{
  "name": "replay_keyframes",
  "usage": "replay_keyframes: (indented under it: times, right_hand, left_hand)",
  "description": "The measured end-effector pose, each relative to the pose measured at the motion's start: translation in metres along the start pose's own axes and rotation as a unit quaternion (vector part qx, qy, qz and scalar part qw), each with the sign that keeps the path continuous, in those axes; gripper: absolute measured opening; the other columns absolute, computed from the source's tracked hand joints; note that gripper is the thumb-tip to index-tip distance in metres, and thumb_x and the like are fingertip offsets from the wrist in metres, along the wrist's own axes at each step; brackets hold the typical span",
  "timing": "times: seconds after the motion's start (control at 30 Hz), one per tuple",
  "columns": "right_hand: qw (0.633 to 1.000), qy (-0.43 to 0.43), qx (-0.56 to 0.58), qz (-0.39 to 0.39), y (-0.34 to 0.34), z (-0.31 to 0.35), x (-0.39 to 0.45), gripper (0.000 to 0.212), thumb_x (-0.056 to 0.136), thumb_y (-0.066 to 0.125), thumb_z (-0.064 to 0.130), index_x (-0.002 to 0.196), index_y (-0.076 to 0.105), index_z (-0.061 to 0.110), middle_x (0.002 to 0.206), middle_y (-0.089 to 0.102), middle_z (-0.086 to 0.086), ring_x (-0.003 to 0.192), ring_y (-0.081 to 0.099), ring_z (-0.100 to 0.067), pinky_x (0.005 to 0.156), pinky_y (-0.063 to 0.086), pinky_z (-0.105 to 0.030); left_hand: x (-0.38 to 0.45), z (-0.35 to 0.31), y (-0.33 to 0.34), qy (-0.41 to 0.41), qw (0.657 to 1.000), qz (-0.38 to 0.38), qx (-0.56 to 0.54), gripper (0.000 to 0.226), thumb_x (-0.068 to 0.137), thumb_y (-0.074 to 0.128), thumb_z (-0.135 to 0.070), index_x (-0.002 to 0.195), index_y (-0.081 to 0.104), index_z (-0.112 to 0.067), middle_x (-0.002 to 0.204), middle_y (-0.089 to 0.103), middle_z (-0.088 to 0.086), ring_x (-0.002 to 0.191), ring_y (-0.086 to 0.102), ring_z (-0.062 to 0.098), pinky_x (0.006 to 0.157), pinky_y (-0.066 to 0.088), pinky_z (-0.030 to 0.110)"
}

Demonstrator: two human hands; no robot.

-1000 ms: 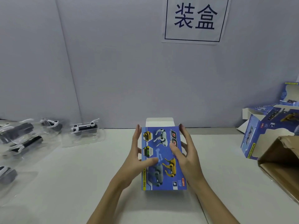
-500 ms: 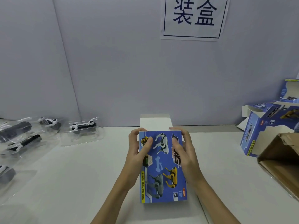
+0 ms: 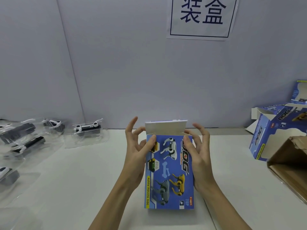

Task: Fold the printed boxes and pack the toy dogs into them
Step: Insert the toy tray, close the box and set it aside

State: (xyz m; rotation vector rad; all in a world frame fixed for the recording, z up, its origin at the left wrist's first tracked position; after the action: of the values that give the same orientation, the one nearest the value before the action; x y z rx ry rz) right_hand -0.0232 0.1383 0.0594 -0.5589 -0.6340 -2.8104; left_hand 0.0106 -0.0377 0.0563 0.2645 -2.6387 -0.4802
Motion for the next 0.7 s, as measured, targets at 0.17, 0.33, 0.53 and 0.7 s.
replay_keyframes:
  times: [0.17, 0.33, 0.53, 0.7]
  right_hand:
    - [0.999, -0.004, -0.044, 0.017, 0.0, -0.001, -0.004, 0.021, 0.101, 0.058, 0.037, 0.116, 0.06, 0.022, 0.105, 0.074, -0.008, 0.096, 0.075, -0.029, 0.064, 0.061, -0.026]
    - [0.998, -0.007, -0.053, 0.014, 0.0, -0.002, -0.004, 0.026, 0.1, 0.06, 0.038, 0.118, 0.059, 0.019, 0.107, 0.074, -0.004, 0.097, 0.076, -0.027, 0.064, 0.061, -0.026]
    - [0.994, -0.051, -0.09, -0.038, -0.006, -0.002, 0.0, 0.034, 0.098, 0.061, 0.038, 0.132, 0.055, 0.037, 0.137, 0.06, 0.01, 0.123, 0.066, -0.023, 0.089, 0.06, -0.044]
    - [0.981, -0.043, -0.191, 0.004, -0.007, -0.018, 0.001, 0.032, 0.107, 0.056, 0.017, 0.134, 0.06, 0.032, 0.139, 0.061, 0.018, 0.128, 0.06, -0.009, 0.104, 0.055, -0.044]
  left_hand:
    - [-0.008, 0.0, 0.006, -0.051, 0.996, 0.018, 0.073, 0.053, 0.083, 0.077, -0.057, 0.121, 0.055, -0.027, 0.124, 0.071, 0.014, 0.112, 0.072, 0.039, 0.081, 0.063, 0.057]
    - [-0.007, 0.001, 0.008, -0.037, 0.997, 0.01, 0.072, 0.048, 0.085, 0.074, -0.058, 0.119, 0.056, -0.031, 0.126, 0.071, 0.007, 0.11, 0.073, 0.035, 0.076, 0.066, 0.049]
    - [-0.005, -0.003, 0.005, -0.04, 0.995, -0.037, 0.088, 0.056, 0.08, 0.079, -0.056, 0.129, 0.054, -0.045, 0.124, 0.068, 0.004, 0.101, 0.076, 0.026, 0.074, 0.065, 0.049]
    - [0.001, -0.018, -0.013, 0.243, 0.912, -0.148, 0.295, 0.043, 0.091, 0.078, -0.042, 0.131, 0.062, -0.042, 0.134, 0.047, -0.002, 0.101, 0.059, 0.023, 0.083, 0.056, 0.028]
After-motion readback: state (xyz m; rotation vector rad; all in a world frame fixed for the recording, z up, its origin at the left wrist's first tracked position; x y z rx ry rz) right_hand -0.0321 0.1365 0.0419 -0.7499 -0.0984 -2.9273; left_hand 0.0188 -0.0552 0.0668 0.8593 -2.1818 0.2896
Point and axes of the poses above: each hand's wrist, its own x-axis towards the middle knuckle, its own y-axis out of the palm, z = x × y, the point moved 1 cm from there along x, towards the middle knuckle
